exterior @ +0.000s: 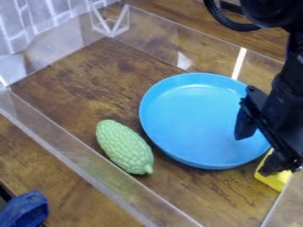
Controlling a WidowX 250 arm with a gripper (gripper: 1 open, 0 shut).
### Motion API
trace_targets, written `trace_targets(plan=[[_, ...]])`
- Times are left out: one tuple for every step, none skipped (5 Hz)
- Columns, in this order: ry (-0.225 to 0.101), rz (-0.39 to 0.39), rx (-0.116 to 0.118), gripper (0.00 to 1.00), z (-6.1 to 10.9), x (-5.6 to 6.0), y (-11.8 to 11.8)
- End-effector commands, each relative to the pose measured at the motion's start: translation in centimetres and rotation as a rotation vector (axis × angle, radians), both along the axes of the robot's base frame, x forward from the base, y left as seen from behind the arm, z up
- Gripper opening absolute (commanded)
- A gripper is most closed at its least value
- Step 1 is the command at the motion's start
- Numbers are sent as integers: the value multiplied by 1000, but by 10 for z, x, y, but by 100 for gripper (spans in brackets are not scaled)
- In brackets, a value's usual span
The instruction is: Put the yellow brick in the blue tray
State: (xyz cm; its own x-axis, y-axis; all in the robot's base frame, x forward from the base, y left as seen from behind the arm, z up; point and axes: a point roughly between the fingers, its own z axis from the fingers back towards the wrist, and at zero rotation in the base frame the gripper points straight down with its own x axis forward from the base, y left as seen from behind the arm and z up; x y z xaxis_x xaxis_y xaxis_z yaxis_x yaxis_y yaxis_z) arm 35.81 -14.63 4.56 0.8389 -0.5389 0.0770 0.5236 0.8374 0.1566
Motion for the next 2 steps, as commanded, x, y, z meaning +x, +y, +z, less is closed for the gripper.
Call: trace_targets(plan=[[-62,2,-26,100,8,13,-3],[-63,-1,-24,100,-2,15,-4]])
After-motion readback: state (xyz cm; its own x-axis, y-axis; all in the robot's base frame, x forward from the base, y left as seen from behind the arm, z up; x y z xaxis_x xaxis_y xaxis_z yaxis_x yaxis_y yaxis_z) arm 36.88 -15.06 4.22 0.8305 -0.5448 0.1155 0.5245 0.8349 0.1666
